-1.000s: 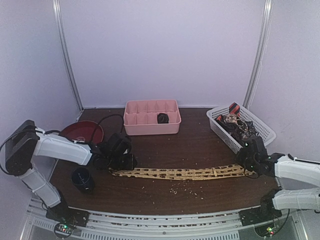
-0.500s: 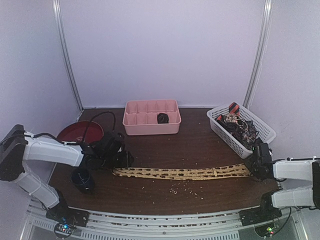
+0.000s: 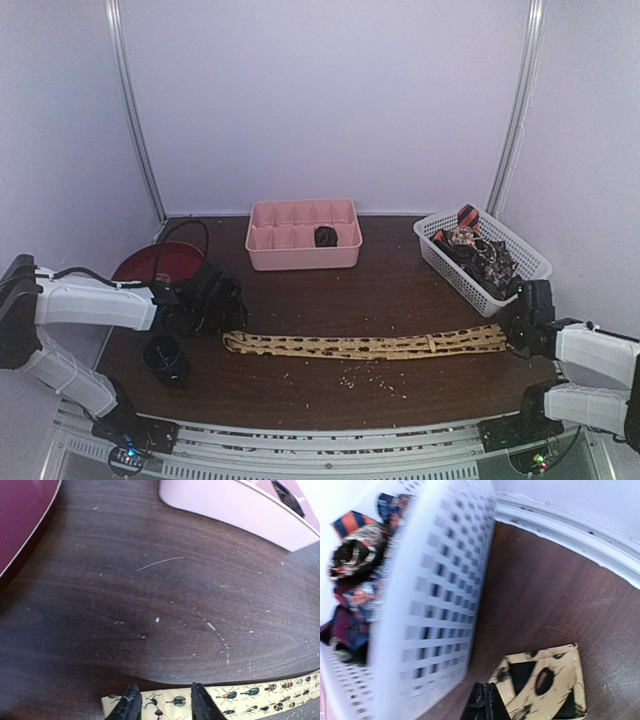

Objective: Roll the ties
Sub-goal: Adjust the bin at the corner of the board.

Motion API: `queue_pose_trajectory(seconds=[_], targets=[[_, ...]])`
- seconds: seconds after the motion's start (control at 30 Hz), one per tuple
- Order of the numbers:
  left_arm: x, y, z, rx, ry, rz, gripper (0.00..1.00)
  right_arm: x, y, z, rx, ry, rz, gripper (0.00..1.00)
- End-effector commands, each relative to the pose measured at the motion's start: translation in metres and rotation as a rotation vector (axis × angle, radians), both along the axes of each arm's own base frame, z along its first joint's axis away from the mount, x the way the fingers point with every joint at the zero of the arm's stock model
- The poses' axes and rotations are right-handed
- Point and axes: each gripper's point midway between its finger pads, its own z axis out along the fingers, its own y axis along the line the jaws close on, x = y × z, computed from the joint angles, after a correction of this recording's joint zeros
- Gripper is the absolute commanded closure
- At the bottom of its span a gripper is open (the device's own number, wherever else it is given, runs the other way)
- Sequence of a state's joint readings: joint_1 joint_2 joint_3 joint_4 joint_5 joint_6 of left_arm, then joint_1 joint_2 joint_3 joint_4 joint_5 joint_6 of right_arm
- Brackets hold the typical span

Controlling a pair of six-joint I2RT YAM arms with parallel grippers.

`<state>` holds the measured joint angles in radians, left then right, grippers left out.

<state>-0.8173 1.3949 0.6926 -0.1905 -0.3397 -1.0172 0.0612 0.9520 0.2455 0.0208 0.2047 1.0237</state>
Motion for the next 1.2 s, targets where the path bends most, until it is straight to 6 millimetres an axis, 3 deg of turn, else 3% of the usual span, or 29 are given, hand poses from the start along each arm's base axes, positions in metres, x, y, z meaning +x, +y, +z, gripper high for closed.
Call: queue_pose_trajectory(seconds=[0.0,0.1,0.23,0.33,0.53,0.63,0.8,0.93,1.17], targets=[[-0.001,0.015,-0.008,0.027,0.02,0.063,0.69,0.005,0.015,0.032,0.027,-0.071,0.076,1.0],[-0.003,0.015,-0.012,0.034,0.043,0.069,0.77,0.016,0.041,0.057,0.061,-0.172,0.204,1.0],[-0.01,0.023,-0.024,0.073,0.097,0.096,0.94,0.026,0.088,0.084,0.092,-0.27,0.361,1.0],[-0.017,0.027,-0.039,0.093,0.133,0.094,1.0,0.027,0.129,0.084,0.091,-0.264,0.459,1.0],[-0.02,0.026,-0.051,0.131,0.175,0.07,1.0,0.025,0.209,0.069,0.069,-0.202,0.63,1.0],[-0.021,0.03,-0.057,0.159,0.186,0.071,1.0,0.024,0.231,0.059,0.022,-0.146,0.663,1.0],[-0.027,0.035,-0.061,0.168,0.197,0.066,1.0,0.03,0.219,0.034,-0.097,-0.081,0.631,1.0],[-0.026,0.037,-0.055,0.163,0.172,0.063,1.0,0.037,0.184,0.031,-0.213,-0.055,0.543,1.0],[-0.025,0.033,-0.052,0.139,0.144,0.037,1.0,0.051,0.134,0.025,-0.27,-0.037,0.431,1.0]])
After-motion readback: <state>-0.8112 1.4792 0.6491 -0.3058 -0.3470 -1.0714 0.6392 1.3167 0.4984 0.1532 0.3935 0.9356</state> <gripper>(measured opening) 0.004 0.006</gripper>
